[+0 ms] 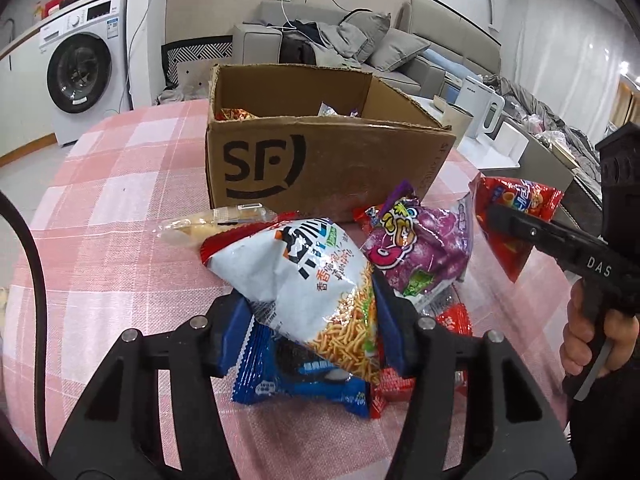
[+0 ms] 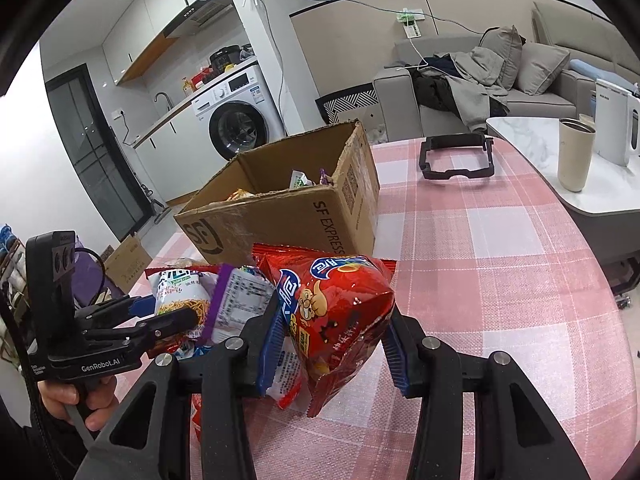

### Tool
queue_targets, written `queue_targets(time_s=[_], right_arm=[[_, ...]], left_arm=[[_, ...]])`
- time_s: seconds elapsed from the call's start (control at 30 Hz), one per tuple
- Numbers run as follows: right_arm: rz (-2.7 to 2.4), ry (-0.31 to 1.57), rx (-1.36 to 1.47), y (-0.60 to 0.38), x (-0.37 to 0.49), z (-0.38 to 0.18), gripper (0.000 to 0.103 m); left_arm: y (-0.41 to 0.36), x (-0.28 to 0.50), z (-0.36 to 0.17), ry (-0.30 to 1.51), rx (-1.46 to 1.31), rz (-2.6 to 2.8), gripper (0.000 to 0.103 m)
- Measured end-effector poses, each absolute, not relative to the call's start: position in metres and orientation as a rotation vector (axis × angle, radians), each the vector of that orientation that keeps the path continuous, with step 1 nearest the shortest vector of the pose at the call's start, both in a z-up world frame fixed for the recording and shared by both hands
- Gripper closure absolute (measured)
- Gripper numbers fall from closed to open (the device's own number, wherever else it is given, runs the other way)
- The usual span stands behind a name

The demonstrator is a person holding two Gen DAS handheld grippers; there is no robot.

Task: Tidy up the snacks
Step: 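Carry both held bags over the cardboard box with both tools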

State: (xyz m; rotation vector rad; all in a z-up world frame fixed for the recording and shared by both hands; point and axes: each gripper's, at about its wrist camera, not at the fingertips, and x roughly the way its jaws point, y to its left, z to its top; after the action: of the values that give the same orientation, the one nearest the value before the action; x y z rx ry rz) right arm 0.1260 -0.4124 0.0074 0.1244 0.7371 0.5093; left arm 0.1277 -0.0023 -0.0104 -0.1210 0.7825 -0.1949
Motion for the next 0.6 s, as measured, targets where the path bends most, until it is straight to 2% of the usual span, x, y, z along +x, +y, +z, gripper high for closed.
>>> queue_targets(time_s=[0.6], right_arm=[[0.537,0.675,0.119,-0.409,0.112,0.029,0.058]], left_arm=[[0.000,0.083,0.043,0.678,-0.119,-0.193,0.050]])
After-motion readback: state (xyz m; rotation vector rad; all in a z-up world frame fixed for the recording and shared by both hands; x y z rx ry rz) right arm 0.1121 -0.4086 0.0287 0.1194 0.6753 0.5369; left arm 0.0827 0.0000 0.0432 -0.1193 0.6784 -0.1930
